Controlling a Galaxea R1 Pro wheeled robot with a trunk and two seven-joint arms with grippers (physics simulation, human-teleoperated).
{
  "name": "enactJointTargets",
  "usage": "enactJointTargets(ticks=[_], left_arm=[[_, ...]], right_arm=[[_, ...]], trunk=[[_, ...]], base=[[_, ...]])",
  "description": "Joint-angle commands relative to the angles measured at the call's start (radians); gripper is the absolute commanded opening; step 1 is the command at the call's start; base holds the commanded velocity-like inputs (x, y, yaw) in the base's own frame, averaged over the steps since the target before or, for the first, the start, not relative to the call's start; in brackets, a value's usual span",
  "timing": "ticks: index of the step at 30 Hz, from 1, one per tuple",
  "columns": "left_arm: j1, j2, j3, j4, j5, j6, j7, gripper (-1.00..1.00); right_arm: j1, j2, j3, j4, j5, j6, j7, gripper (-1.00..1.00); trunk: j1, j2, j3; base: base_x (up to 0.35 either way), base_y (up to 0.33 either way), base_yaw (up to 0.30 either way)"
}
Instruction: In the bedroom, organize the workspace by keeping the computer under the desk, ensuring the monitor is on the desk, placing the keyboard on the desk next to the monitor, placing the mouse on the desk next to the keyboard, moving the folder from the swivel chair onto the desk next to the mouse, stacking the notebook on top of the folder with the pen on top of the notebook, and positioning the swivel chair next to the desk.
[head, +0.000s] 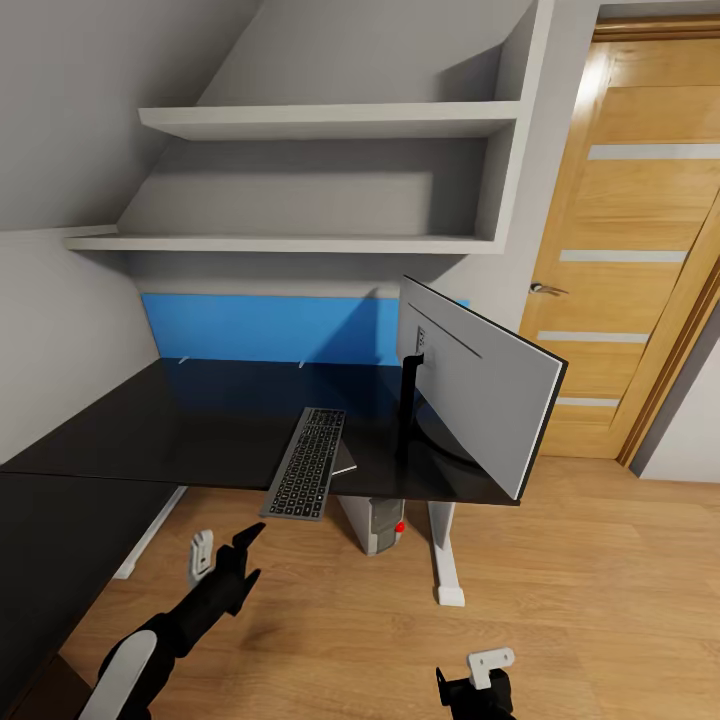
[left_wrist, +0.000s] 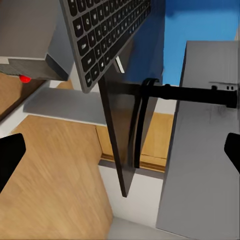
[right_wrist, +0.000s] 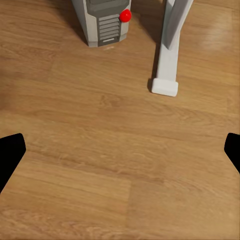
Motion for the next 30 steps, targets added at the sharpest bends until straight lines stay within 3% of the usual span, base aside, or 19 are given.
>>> enactJointTargets(ticks=[1, 30], left_arm=[[-0.001, 0.0, 0.002, -0.002, 0.014, 0.004, 0.009, 1.0], [-0.001, -0.003, -0.004, 0.0, 0.026, 0.002, 0.01, 1.0]], right_arm=[[-0.001, 0.0, 0.009, 0.0, -0.003, -0.002, -0.006, 1.0], [-0.001, 0.003, 0.01, 0.002, -0.001, -0.002, -0.006, 1.0]], trunk=[[0.0, -0.001, -0.001], [0.0, -0.001, -0.001]], base=[[0.0, 0.0, 0.0], [0.04, 0.0, 0.0]])
